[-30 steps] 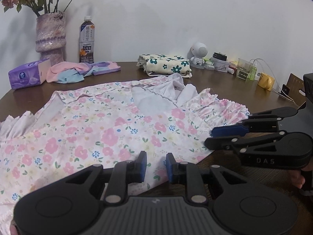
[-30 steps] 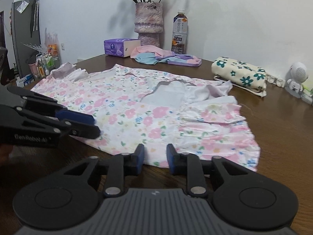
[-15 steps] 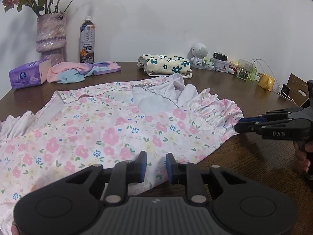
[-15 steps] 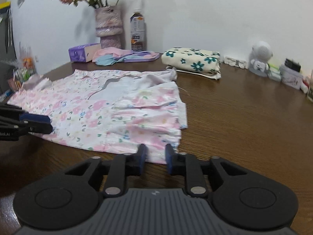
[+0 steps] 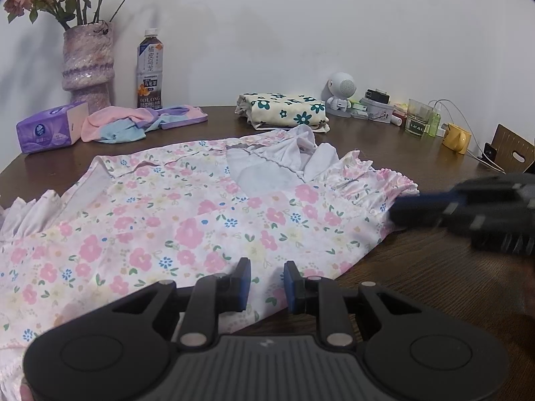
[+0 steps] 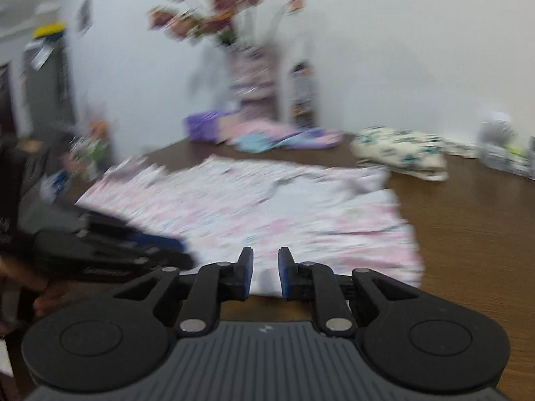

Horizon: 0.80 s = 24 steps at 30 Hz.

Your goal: Fold clothes

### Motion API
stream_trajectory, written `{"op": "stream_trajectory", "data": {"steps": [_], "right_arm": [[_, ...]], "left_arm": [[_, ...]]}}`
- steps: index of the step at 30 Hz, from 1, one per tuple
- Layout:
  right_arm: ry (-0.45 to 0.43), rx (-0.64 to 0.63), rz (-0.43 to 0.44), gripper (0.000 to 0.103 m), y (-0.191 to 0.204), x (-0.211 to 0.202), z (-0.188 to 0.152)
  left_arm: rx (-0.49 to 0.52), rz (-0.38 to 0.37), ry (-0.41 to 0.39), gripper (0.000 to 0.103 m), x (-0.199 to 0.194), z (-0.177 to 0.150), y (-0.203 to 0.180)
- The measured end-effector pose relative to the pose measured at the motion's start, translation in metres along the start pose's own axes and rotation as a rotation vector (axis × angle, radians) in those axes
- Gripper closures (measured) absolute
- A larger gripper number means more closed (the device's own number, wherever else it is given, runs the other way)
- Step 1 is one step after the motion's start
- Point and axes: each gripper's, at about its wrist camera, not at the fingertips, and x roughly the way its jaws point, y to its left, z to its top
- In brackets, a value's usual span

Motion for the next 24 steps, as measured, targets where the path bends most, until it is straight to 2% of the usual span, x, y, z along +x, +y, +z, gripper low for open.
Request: {"op": "stream_trajectory", "data": {"steps": [7, 20, 24], "right_arm": [[0.122, -0.062, -0.027, 0.088, 0.025, 0.046, 0.001], [0.118, -0.047, -0.037, 0.083, 0.021, 0.046, -0.002], [0.118, -0.047, -0.039, 0.083, 0.021, 0.046, -0.002]], "left_arm": [[-0.003, -0.003, -0.001, 0.083, 0.000, 0.000, 0.001], [-0.002, 0.014, -0.003, 0.083, -0.006, -0.003, 0.001], [-0.034, 0.024, -0.010, 0.083, -0.015, -0.009, 0.014]]}}
